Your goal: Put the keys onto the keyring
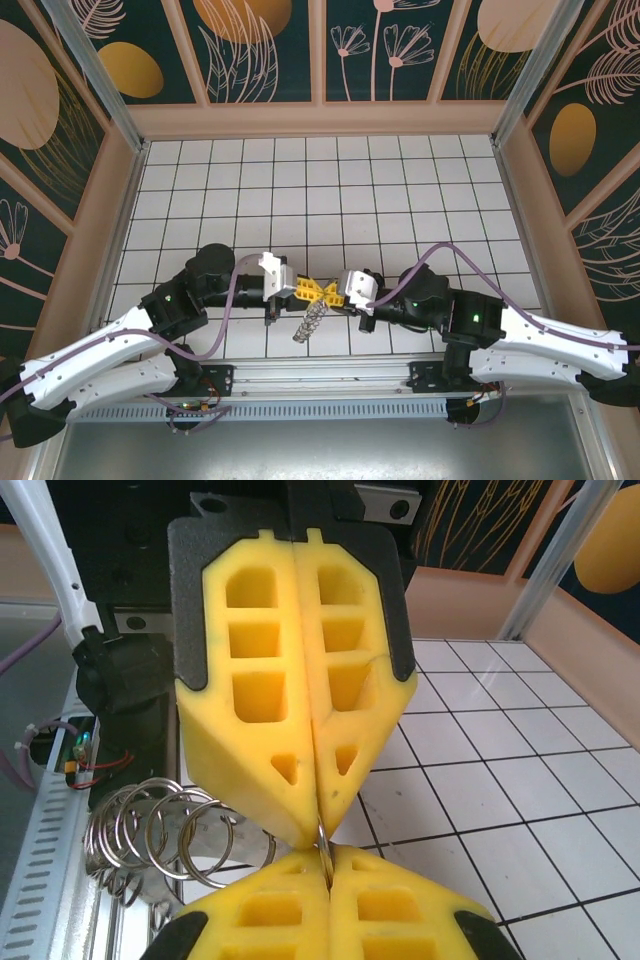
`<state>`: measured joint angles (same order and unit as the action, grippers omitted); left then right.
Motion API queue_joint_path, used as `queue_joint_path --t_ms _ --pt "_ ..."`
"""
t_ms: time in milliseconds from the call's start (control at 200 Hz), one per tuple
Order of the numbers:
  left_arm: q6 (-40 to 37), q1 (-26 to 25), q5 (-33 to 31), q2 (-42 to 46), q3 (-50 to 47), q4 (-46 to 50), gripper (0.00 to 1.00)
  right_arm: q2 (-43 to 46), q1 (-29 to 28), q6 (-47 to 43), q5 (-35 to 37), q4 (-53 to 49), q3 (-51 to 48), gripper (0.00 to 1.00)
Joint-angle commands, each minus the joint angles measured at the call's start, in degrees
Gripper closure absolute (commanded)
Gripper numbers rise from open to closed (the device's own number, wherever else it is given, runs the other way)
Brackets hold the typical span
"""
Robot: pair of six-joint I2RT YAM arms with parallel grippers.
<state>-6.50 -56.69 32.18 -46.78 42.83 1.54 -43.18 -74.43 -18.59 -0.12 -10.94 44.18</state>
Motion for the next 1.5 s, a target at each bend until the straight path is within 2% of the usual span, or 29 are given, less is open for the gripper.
queue_joint_path --t_ms 0,130,250,340,435,520,606,771,961,1086,1361,1496 --pt "1.6 -0.4 1.7 0.2 0.5 -4.4 1.00 0.8 0.1 -0.4 0.7 2.9 -0.2 1.00" --pt "-1.4 -0.4 -2.7 -1.8 4.0 4.8 1.00 0.7 0.1 -0.9 3.6 1.0 0.8 1.00" --pt "-4.1 -0.4 -5.7 -4.5 7.3 12.1 0.87 -1.5 0.1 -1.6 4.9 -1.7 2.8 1.00" --pt "-5.5 -0.4 -6.3 -6.4 9.1 14.9 0.84 -3.7 0.1 -2.1 5.4 -3.3 4.3 1.00" --pt "-6.3 -0.4 -6.5 -7.4 9.8 15.6 0.85 -5.1 0.1 -2.6 5.4 -4.3 5.5 1.00" --pt "-6.4 -0.4 -6.5 -7.7 9.9 15.4 0.94 -5.2 0.1 -2.9 5.0 -4.5 6.1 1.00" --pt "-6.4 -0.4 -6.7 -7.5 9.6 15.3 0.98 -4.2 0.1 -2.9 4.2 -4.2 6.2 1.00" --pt "-4.6 -0.4 -5.2 -4.9 7.5 10.9 1.00 -1.7 0.1 -2.5 2.8 -2.5 5.4 1.00" --pt "0.0 -0.4 -2.1 -1.2 3.1 -0.3 1.00 1.5 0.1 -1.0 2.0 1.1 2.3 1.00" --pt "2.6 -0.4 -0.9 -0.5 0.7 -6.8 1.00 2.7 0.1 -0.4 1.3 2.9 0.7 0.93" --pt "5.0 -0.4 1.0 0.5 -1.0 -12.7 1.00 3.6 0.1 0.2 -0.6 4.9 -0.8 0.88" --pt "5.8 -0.4 1.4 0.8 -1.8 -14.2 1.00 4.2 0.2 0.0 -1.1 5.6 -1.2 0.93"
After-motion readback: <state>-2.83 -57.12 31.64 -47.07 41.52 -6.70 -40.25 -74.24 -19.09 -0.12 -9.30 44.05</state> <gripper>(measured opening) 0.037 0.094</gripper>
